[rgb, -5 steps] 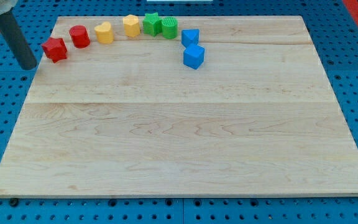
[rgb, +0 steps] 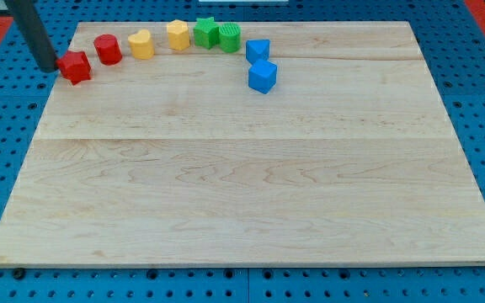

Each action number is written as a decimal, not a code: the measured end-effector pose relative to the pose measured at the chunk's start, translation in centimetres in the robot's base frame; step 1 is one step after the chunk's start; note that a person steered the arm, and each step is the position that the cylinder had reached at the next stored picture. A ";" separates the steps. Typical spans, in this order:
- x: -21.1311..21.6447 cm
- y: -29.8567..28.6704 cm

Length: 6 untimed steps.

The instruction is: Place the red star below the red circle

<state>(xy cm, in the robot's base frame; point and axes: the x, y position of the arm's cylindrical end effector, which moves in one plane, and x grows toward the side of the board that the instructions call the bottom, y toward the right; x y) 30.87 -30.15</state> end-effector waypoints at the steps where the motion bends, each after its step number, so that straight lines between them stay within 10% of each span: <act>1: 0.8 1.2; 4: 1.5 1.6; 6: -6.0 1.5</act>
